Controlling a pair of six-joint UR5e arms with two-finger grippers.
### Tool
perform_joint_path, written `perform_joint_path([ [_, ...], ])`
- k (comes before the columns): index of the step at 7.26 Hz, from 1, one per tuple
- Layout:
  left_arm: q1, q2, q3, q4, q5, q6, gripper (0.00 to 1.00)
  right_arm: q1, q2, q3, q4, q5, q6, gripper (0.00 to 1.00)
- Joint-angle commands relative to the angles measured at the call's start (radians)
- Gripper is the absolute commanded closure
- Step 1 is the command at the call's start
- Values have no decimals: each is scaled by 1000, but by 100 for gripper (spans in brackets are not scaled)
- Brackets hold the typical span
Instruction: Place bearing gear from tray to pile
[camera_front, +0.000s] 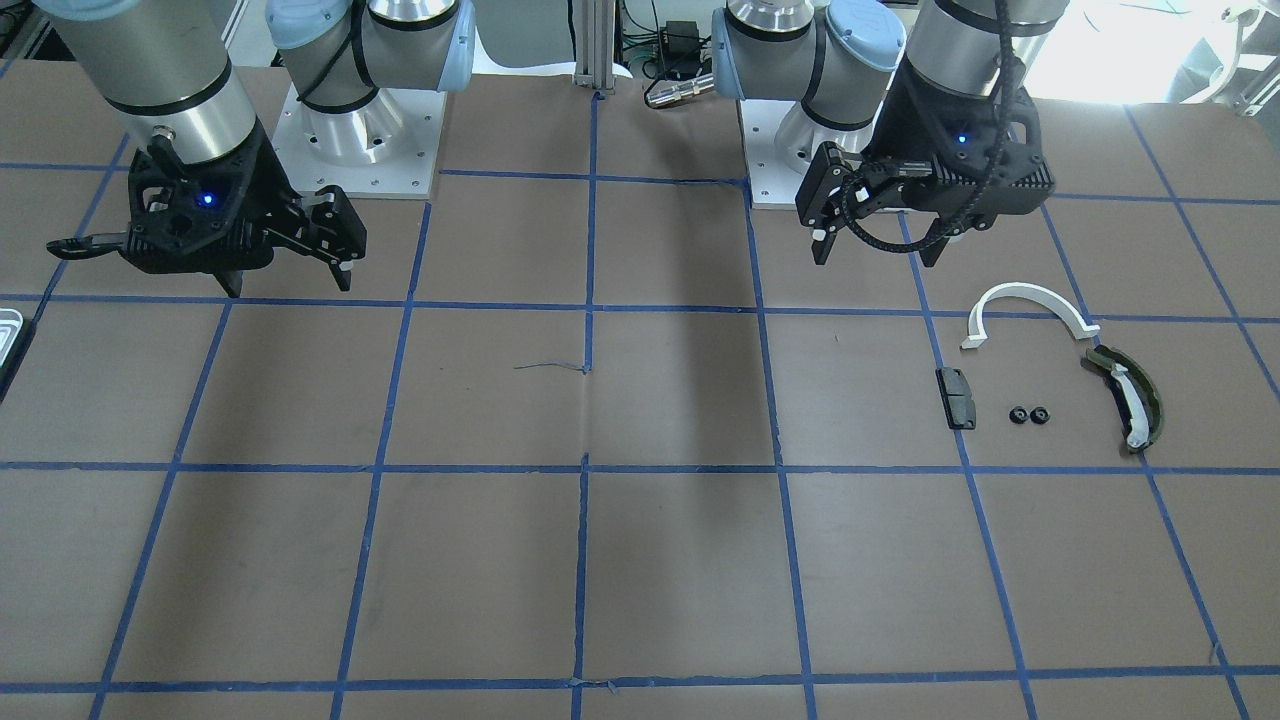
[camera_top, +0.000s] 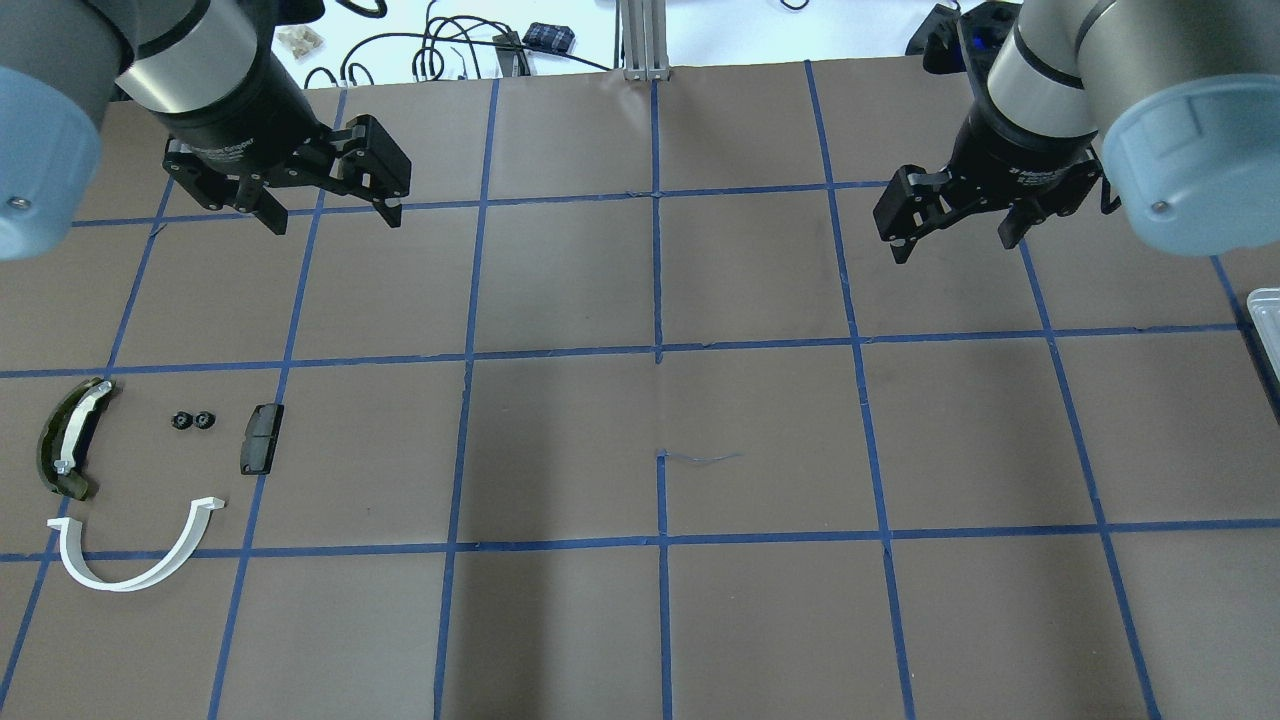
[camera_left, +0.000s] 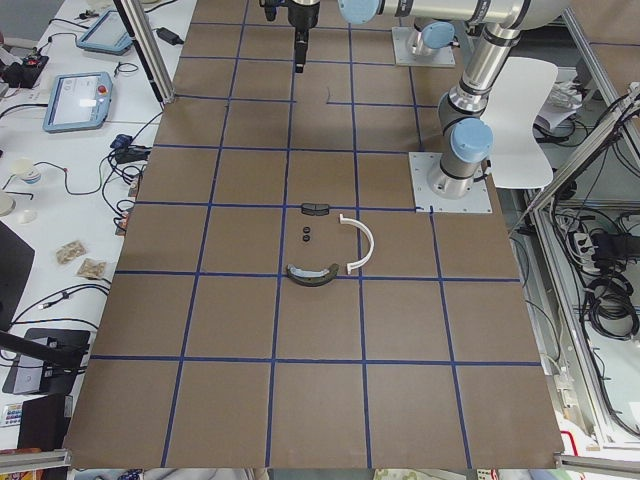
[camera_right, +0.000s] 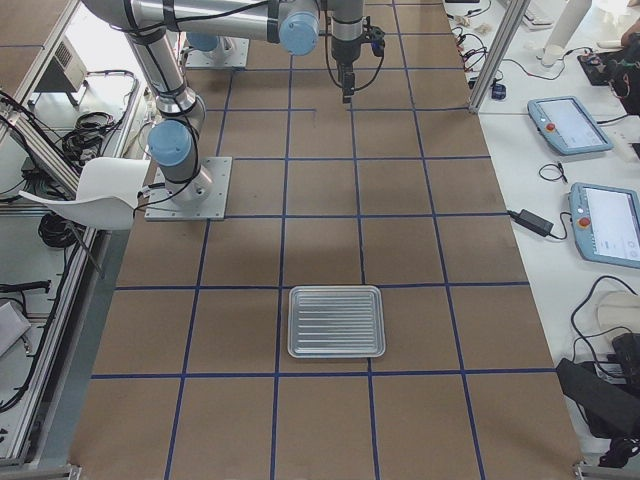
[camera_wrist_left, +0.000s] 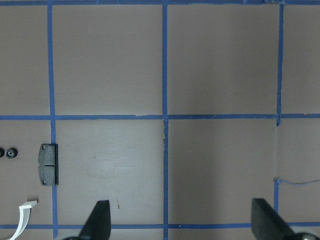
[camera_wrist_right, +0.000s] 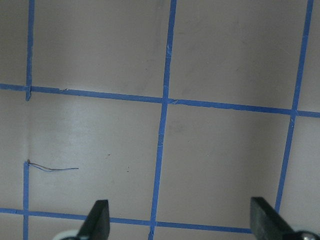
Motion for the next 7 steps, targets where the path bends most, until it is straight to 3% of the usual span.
perform_joint_path([
  [1,0,0,-4,1,-2,0,0,0,1,1,1,0,-1,0],
  [7,1,-2,6,8,-1,-3,0,0,-1,3,1,0,0,0],
])
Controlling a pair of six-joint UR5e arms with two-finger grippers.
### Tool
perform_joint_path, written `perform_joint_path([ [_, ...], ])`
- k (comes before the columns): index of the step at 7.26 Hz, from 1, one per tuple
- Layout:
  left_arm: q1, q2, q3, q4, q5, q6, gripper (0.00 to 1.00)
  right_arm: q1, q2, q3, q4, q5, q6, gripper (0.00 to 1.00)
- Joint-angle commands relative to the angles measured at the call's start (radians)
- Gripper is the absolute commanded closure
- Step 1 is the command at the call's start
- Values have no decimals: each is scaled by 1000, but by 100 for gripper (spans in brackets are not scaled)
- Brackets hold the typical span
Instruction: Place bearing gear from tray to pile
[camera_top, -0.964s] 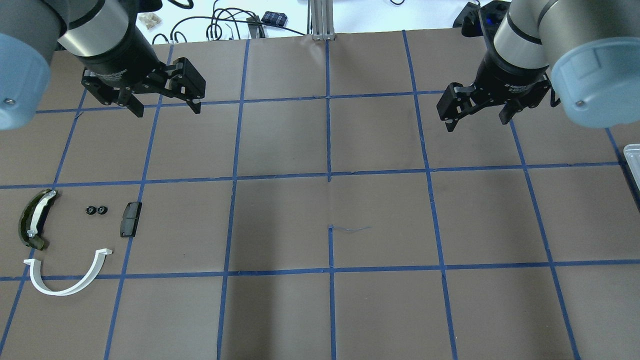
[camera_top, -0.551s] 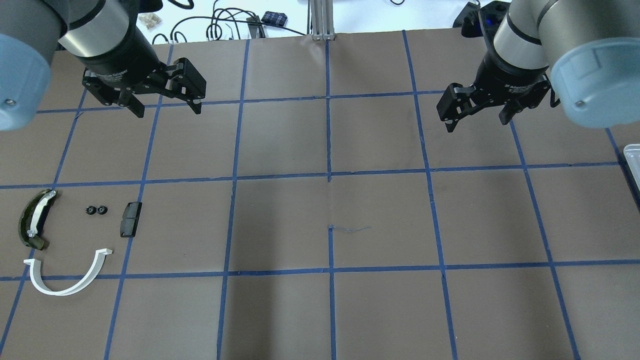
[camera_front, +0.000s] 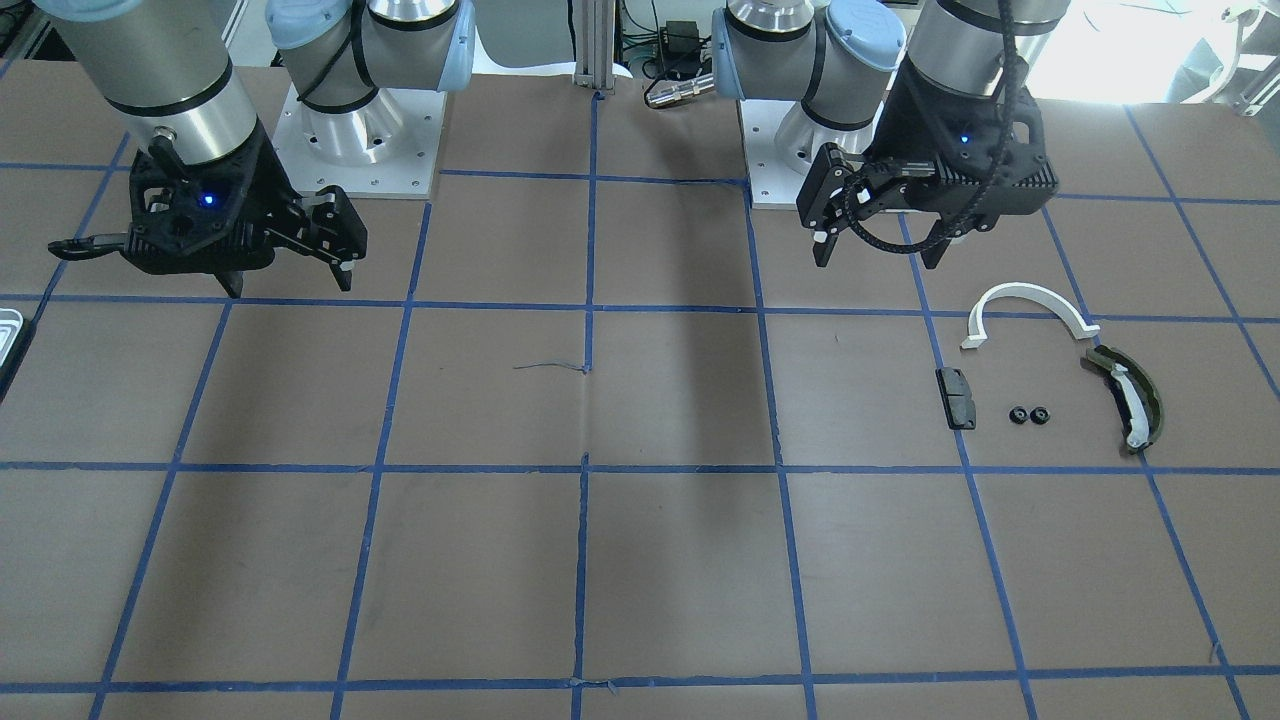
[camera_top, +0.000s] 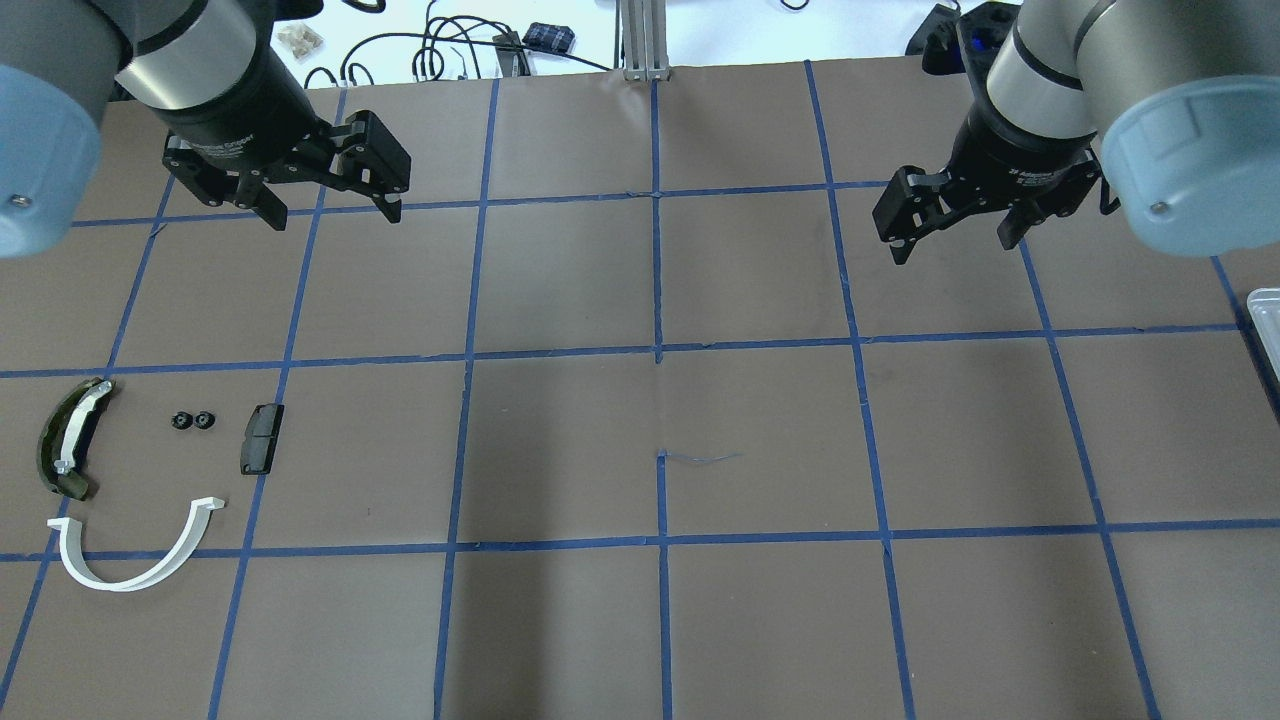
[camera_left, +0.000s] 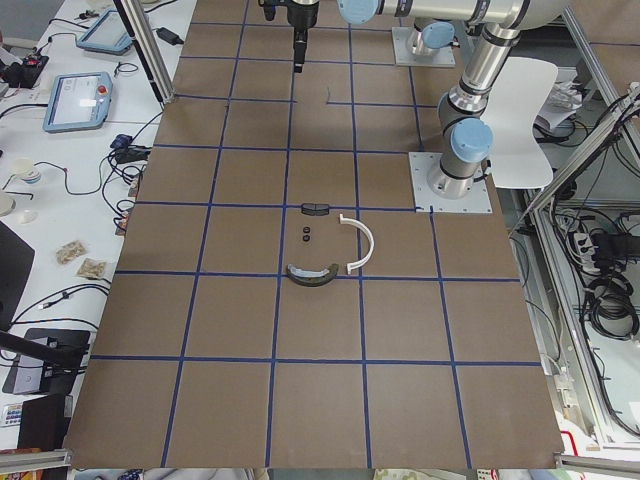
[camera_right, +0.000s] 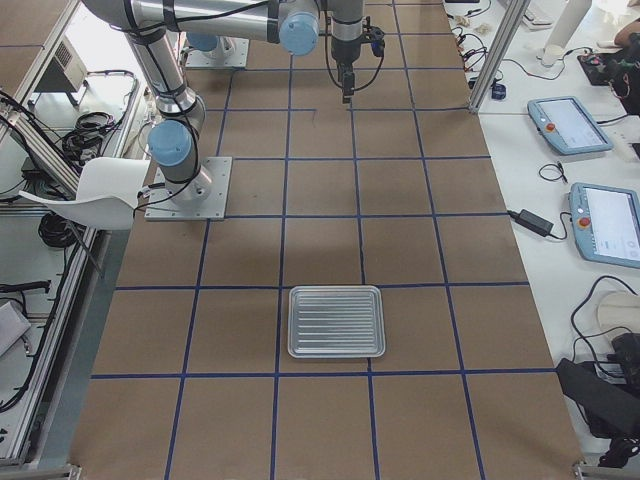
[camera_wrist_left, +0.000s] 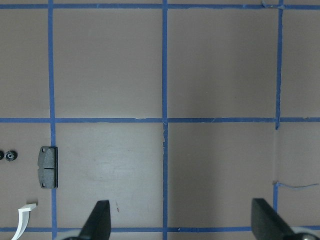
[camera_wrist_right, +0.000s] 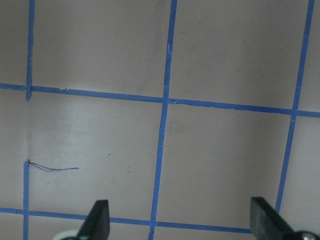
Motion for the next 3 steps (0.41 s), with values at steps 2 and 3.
perform_joint_path([
  [2,1,-2,3,0,-1,0,0,1,-1,1,-1,0,1,0],
  [3,1,-6,-1,2,-1,3,0,3,-1,-5,-1,-2,-1,0],
])
